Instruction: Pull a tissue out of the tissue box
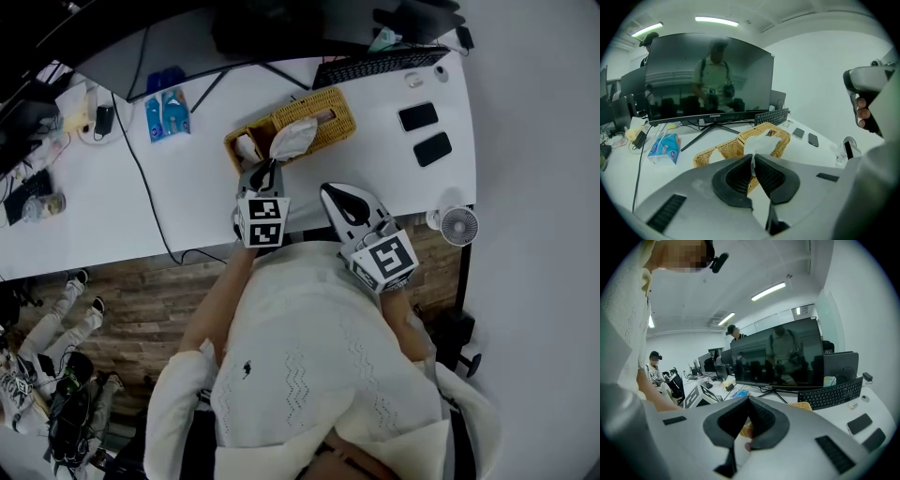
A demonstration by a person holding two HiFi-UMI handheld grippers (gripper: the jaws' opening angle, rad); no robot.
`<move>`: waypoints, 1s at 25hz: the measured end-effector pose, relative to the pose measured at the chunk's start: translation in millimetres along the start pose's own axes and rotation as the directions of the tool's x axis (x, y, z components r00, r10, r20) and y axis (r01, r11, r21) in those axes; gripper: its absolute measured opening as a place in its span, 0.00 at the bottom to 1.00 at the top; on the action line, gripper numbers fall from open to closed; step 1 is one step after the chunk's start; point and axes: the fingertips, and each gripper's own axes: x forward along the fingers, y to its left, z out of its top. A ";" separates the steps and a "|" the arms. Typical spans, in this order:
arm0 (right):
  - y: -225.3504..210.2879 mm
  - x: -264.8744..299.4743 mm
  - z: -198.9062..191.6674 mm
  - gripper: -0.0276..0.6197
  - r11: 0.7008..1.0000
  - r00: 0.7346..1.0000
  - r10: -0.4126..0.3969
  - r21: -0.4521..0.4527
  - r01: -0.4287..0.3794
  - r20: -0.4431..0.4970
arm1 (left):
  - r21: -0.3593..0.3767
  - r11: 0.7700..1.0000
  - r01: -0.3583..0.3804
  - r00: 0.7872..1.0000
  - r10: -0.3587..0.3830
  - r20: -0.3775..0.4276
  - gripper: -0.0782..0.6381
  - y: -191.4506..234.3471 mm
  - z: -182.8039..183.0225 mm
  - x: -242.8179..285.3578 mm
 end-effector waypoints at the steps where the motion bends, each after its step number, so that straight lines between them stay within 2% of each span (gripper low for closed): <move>1: 0.5 0.0 -0.1 0.04 1.000 1.000 0.000 0.000 0.000 -0.001 | 0.000 1.000 -0.001 1.000 0.001 0.001 0.14 0.7 0.1 -1.1; 16: 12.0 12.0 -3.9 0.04 0.999 0.999 0.037 -0.013 -0.037 -0.012 | -0.007 1.000 -0.024 1.000 0.024 -0.008 0.14 14.5 -14.8 -20.7; 25: 13.3 19.9 -8.0 0.04 0.999 0.998 0.052 -0.010 -0.052 -0.021 | -0.019 0.999 -0.035 0.999 0.035 0.036 0.14 25.0 -4.8 -40.5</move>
